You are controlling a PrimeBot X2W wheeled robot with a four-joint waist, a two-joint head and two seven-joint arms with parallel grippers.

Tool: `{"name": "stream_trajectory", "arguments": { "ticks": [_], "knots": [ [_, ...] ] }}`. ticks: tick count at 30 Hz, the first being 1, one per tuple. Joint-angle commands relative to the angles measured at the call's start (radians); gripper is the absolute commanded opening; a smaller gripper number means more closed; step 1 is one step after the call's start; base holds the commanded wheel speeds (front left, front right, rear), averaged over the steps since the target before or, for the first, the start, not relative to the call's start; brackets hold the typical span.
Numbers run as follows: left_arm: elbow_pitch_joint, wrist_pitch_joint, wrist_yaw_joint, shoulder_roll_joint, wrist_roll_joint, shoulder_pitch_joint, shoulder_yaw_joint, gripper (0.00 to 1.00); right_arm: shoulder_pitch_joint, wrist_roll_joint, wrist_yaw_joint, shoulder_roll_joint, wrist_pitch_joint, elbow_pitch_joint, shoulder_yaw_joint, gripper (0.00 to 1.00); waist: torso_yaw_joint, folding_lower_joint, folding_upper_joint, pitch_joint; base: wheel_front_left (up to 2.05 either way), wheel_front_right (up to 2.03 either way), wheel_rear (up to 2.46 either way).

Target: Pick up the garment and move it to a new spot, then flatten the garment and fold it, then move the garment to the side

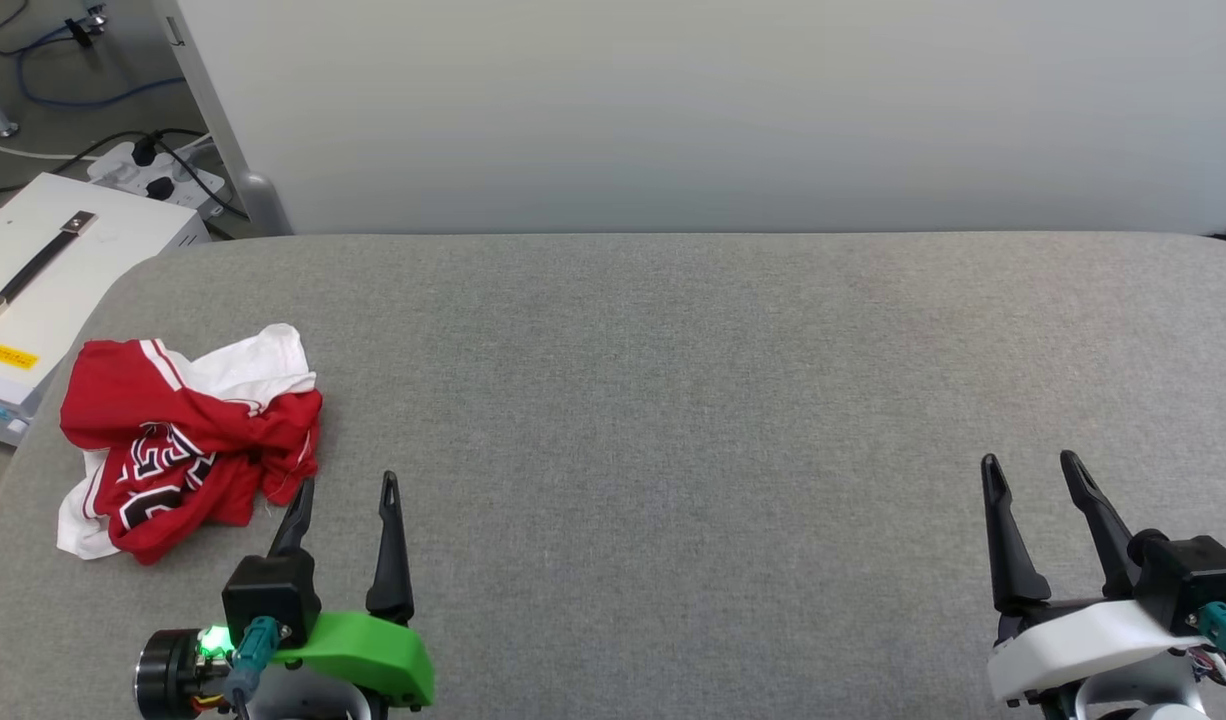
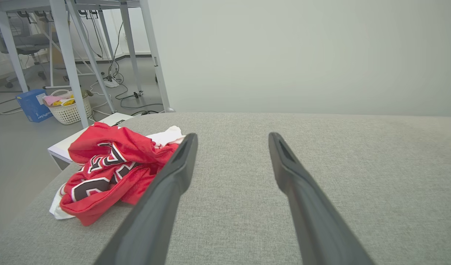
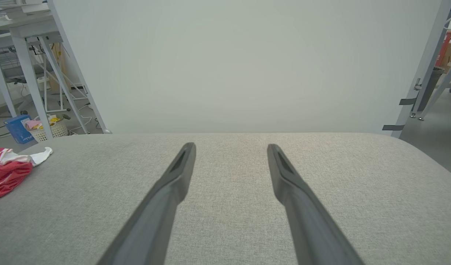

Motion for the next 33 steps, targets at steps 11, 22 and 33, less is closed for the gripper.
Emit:
{"name": "stream_trajectory", "arguments": {
  "ticks": [11,22,33],
  "knots": [
    [0.018,-0.031,0.007,-0.003,-0.019,0.016,0.003,1.0,0.035,0.012,-0.001,0.0,-0.032,0.005,0.0,1.0,0.004,0.0,0.0,-0.006,0.0,0.0,0.0],
    [0.033,-0.053,0.009,-0.003,-0.03,0.021,0.003,1.0,0.046,0.025,-0.001,0.0,-0.054,0.006,0.003,1.0,0.009,0.0,0.0,-0.008,0.0,0.0,0.0],
    [0.049,-0.076,0.007,-0.004,-0.038,0.024,0.002,1.0,0.059,0.043,-0.001,0.0,-0.077,0.012,0.002,1.0,0.015,0.0,0.0,-0.01,0.0,0.0,0.0]
  ]
}}
